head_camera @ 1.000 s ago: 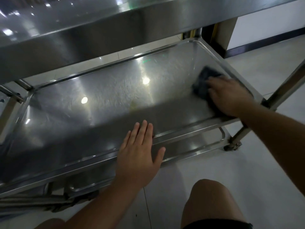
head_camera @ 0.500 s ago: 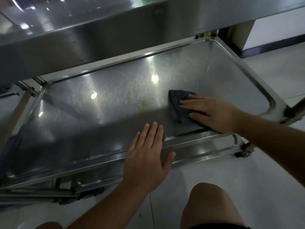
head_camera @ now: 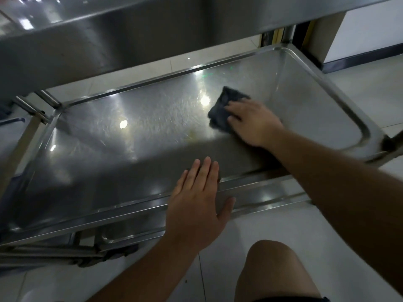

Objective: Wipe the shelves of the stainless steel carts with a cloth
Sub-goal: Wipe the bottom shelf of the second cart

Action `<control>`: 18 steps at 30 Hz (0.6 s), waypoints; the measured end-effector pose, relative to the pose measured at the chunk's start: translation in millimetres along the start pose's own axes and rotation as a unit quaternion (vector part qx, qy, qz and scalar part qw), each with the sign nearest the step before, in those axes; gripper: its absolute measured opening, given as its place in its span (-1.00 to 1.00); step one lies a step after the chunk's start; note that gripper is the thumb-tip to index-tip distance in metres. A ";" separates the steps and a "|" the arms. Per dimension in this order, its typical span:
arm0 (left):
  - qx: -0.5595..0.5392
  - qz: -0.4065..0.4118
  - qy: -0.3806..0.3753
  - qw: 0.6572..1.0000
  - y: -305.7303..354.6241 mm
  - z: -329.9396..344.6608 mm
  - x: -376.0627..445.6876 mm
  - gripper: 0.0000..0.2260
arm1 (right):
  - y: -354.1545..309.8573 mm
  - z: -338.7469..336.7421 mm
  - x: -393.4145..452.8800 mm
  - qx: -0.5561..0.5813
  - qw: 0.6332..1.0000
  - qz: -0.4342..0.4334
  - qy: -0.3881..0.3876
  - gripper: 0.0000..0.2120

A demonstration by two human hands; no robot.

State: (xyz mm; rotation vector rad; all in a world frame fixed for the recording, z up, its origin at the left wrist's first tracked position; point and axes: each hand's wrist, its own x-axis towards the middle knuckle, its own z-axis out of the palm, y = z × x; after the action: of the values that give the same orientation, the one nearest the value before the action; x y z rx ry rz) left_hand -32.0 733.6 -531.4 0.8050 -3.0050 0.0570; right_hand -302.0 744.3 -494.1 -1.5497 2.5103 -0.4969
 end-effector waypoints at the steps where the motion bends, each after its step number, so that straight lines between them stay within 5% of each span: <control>1: 0.001 0.000 -0.004 1.000 0.2 -1.0 -0.7 -0.27 | -1.7 3.0 -12.8 0.011 0.999 -0.030 -0.018 -0.54; 5: 0.002 0.007 -0.014 1.000 -0.3 -4.1 -2.3 -0.27 | 48.6 -16.3 -63.4 0.018 0.997 -0.070 -0.017 -0.57; 9: -0.005 0.001 -0.015 1.000 2.3 -7.5 -1.9 -0.25 | 130.3 -54.5 -89.5 -0.064 0.985 0.154 0.040 -0.54; 13: -0.008 -0.006 -0.018 1.000 3.4 -8.3 -2.7 -0.23 | 112.7 -39.9 -108.6 -0.063 0.952 0.292 0.071 -0.46; 15: -0.013 -0.006 -0.019 1.000 2.5 -8.8 -2.4 -0.22 | 74.5 -23.3 -116.7 -0.049 0.954 0.280 0.096 -0.47; 18: -0.019 -0.002 -0.016 1.000 0.5 -7.8 -2.1 -0.22 | 24.1 3.3 -122.5 -0.041 0.991 0.122 0.048 -0.50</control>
State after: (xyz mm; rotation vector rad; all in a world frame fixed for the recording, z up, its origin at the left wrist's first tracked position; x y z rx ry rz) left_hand -30.3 735.4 -523.7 0.8153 -3.0239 -0.0144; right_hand -265.5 862.5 -511.3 -1.2466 2.7767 -0.4483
